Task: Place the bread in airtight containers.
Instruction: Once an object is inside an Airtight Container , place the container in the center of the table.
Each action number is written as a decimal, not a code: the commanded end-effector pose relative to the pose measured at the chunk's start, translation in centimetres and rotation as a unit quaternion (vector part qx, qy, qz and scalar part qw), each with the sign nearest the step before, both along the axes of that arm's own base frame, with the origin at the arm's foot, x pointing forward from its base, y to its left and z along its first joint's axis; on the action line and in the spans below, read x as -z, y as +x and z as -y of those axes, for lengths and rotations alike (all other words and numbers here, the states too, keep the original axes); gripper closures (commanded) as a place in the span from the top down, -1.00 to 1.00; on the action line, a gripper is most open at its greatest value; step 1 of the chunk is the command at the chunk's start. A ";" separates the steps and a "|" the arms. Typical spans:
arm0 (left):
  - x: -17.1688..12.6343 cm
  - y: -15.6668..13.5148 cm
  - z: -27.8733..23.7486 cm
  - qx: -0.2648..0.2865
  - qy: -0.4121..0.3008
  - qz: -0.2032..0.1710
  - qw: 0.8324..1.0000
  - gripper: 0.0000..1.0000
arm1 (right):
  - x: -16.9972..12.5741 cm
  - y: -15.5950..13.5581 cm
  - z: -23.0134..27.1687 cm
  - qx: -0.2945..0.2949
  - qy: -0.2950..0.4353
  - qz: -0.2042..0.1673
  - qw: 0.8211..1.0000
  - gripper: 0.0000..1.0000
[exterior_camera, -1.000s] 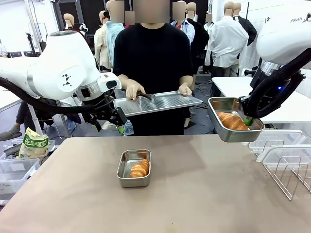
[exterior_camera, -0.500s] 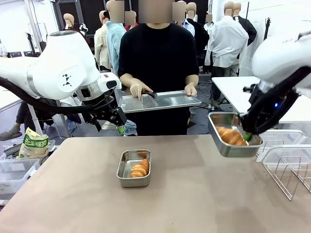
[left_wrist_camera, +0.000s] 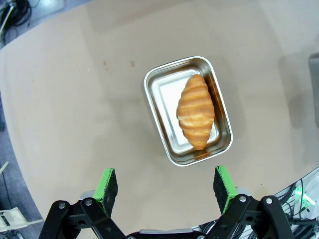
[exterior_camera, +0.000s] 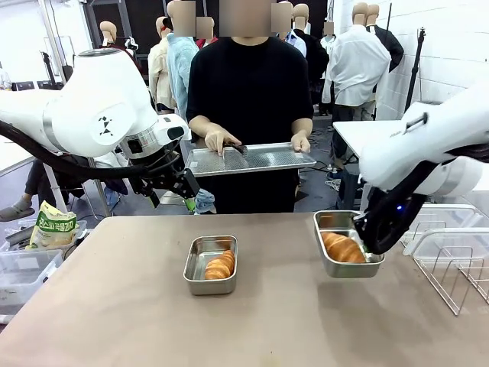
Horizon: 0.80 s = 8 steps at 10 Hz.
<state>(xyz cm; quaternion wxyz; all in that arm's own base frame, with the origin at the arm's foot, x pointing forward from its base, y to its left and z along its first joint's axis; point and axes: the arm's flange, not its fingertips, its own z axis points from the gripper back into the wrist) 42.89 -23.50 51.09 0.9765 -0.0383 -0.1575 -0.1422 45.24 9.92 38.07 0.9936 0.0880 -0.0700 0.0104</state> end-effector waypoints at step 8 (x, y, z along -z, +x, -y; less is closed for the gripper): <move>0.0 0.1 -0.1 -0.004 -0.001 0.000 1.000 1.00 | 6.6 3.0 -3.0 -0.008 0.006 -0.035 0.999 -1.00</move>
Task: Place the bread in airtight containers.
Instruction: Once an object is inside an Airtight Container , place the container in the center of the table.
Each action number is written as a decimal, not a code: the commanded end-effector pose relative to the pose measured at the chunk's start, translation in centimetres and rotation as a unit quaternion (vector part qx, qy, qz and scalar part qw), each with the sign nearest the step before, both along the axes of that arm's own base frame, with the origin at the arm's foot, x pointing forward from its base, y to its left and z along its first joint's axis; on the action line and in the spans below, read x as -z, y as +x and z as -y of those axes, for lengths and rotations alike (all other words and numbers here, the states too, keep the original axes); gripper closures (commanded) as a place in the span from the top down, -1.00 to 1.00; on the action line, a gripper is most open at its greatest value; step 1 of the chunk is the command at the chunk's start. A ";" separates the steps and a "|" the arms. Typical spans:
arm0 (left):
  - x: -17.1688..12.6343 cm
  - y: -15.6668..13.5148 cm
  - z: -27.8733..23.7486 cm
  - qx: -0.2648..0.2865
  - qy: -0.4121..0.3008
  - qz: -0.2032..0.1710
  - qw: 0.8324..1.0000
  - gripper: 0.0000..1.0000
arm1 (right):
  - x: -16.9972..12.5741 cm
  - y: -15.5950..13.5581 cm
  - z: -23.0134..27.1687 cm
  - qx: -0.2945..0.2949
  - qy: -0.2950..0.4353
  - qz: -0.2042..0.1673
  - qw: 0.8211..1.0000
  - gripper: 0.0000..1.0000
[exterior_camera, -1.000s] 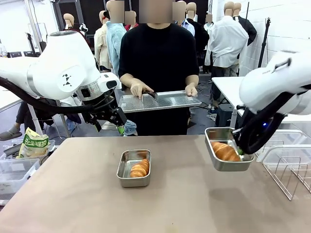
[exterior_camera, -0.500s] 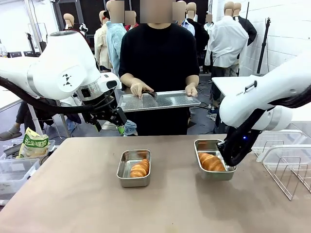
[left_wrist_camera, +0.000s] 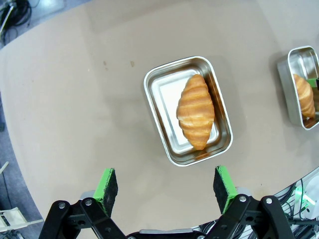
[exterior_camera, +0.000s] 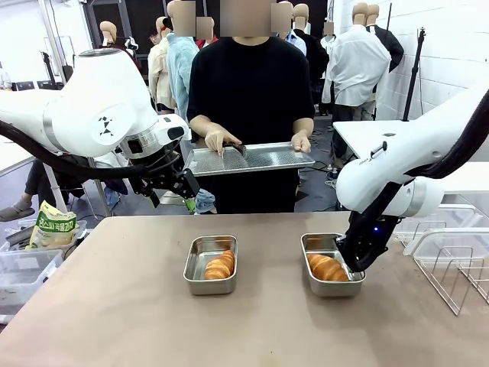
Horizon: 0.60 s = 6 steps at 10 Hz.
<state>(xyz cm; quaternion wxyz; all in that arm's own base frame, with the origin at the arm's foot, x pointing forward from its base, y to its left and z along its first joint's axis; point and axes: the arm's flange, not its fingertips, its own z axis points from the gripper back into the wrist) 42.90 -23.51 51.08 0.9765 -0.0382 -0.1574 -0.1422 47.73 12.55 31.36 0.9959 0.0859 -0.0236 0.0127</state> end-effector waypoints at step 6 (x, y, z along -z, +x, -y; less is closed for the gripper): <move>0.0 0.0 -0.1 -0.004 -0.001 0.000 1.000 1.00 | -0.1 0.5 0.2 0.018 0.004 0.009 1.000 0.99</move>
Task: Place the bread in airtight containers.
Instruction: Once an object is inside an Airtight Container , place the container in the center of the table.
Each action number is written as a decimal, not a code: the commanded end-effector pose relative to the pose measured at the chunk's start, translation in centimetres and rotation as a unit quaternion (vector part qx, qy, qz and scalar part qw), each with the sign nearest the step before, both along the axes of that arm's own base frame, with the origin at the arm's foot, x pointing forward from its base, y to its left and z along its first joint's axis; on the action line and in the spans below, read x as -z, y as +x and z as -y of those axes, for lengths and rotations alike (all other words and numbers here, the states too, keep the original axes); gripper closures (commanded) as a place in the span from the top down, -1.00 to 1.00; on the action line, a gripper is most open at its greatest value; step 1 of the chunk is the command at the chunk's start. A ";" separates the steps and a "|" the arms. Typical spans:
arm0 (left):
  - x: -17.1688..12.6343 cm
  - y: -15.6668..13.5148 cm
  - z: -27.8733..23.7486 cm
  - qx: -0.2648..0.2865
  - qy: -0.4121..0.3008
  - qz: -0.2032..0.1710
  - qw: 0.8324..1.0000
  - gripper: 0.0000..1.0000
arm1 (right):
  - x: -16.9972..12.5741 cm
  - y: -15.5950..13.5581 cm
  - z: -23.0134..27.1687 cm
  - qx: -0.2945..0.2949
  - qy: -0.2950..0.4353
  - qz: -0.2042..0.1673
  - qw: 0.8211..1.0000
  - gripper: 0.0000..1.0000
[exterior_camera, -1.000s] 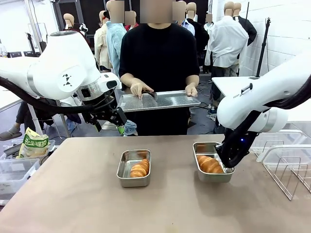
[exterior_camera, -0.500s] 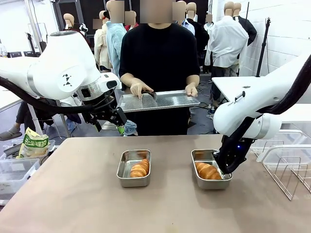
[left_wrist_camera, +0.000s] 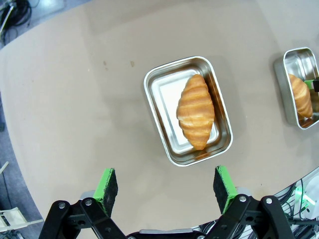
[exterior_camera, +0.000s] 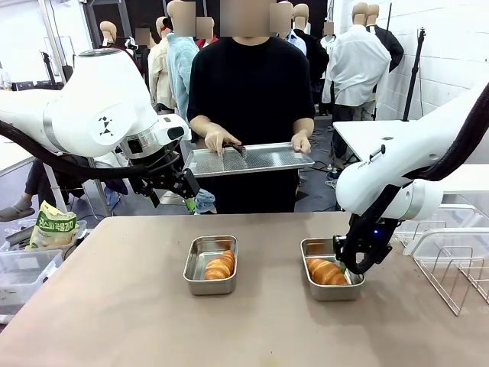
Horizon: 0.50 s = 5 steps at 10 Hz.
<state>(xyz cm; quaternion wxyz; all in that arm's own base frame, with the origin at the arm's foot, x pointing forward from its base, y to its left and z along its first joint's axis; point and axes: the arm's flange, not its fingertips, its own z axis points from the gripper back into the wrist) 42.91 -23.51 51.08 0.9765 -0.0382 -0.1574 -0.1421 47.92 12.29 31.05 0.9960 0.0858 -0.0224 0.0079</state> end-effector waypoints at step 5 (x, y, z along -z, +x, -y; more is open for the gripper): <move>0.0 0.0 -0.1 -0.004 -0.001 0.000 1.000 1.00 | -1.4 0.5 0.4 0.017 0.010 -0.005 1.000 1.00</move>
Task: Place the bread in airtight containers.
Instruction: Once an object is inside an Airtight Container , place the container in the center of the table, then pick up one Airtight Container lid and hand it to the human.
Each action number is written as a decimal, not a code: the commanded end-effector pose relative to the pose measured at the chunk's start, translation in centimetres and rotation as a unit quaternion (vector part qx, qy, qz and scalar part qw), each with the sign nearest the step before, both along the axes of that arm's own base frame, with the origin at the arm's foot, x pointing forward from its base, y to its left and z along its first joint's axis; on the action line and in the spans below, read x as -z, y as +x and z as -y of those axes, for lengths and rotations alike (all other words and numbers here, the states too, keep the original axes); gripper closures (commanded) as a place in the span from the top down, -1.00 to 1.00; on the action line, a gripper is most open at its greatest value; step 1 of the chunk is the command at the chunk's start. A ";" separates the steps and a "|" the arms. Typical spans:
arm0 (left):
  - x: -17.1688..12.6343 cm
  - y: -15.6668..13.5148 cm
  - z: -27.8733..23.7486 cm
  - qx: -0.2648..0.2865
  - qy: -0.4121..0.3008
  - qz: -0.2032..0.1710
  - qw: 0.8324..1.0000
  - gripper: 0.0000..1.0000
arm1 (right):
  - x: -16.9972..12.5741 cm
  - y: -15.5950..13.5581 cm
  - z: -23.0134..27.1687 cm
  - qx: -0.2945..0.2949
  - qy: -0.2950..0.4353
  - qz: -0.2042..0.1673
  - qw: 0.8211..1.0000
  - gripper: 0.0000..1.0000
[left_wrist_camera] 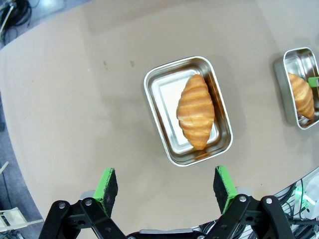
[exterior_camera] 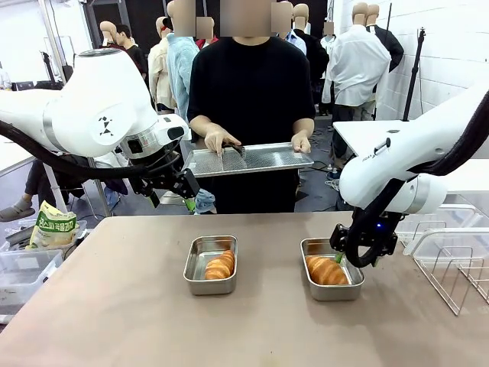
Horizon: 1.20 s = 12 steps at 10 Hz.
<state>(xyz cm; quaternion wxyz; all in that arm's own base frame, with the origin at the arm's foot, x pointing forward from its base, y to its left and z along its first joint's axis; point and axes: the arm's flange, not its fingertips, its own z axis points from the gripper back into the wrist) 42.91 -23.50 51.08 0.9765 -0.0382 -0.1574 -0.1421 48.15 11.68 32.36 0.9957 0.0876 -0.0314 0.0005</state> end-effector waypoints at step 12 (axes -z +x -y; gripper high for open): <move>0.0 0.0 -0.1 -0.004 -0.001 0.000 1.000 1.00 | 0.2 -0.1 -0.1 -0.001 0.000 -0.011 1.000 1.00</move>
